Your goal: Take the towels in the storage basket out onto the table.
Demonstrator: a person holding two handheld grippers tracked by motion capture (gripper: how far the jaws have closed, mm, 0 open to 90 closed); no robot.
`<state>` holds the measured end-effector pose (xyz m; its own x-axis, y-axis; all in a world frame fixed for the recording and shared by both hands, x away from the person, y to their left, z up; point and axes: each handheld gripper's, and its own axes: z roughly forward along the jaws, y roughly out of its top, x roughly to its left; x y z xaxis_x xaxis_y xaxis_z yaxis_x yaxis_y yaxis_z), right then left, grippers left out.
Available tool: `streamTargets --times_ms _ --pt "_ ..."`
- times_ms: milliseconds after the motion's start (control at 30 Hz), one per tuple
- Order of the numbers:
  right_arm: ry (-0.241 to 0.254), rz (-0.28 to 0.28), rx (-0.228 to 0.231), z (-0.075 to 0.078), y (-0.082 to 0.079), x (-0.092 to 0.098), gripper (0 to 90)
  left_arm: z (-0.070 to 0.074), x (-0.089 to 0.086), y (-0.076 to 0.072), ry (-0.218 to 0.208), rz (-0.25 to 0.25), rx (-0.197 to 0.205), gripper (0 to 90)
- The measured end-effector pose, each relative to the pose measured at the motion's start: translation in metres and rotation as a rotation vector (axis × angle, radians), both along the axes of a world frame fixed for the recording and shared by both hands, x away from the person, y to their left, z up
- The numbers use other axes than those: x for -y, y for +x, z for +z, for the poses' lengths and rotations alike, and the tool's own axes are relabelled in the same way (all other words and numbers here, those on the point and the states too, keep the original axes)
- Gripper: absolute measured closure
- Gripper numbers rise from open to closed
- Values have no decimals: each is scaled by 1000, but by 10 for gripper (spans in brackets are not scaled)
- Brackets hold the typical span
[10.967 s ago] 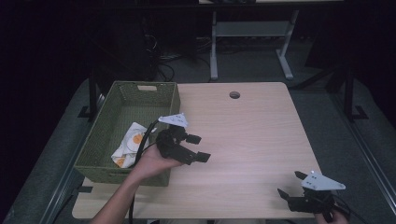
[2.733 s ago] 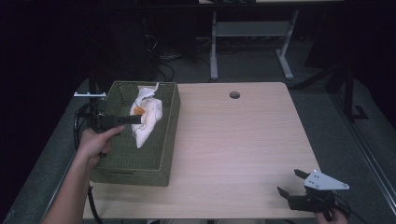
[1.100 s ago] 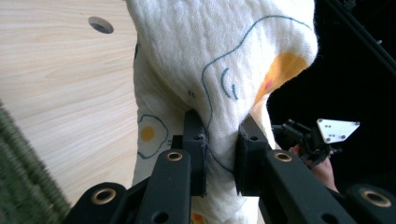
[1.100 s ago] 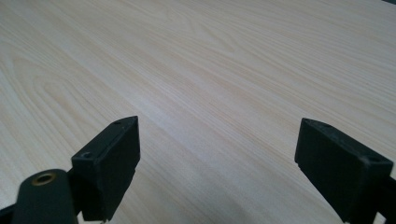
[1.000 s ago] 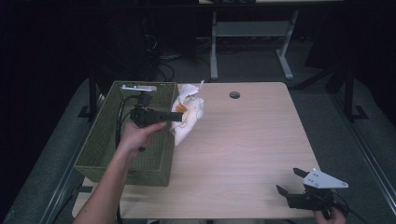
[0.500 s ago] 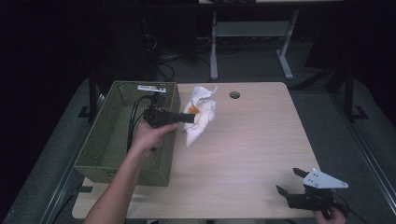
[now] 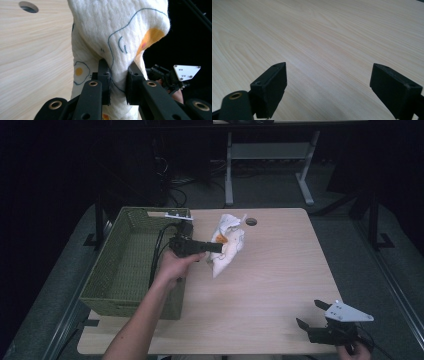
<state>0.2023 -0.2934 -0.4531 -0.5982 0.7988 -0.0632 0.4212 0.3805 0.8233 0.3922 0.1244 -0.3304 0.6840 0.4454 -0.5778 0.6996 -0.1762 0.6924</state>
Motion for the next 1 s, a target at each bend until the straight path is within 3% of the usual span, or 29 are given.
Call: streamTargets --times_ms 600,733,867,1000 --pt "6 -5 0 1 -1 2 138 -21 47 5 35 -15 -9 777" --pt "9 -5 0 1 -1 2 139 -29 58 7 48 -31 -25 777" --pt "11 -9 -5 1 -1 2 139 -38 69 9 53 -15 -26 776" --pt "12 -5 -3 1 -1 3 139 -49 83 9 106 -27 -20 774"
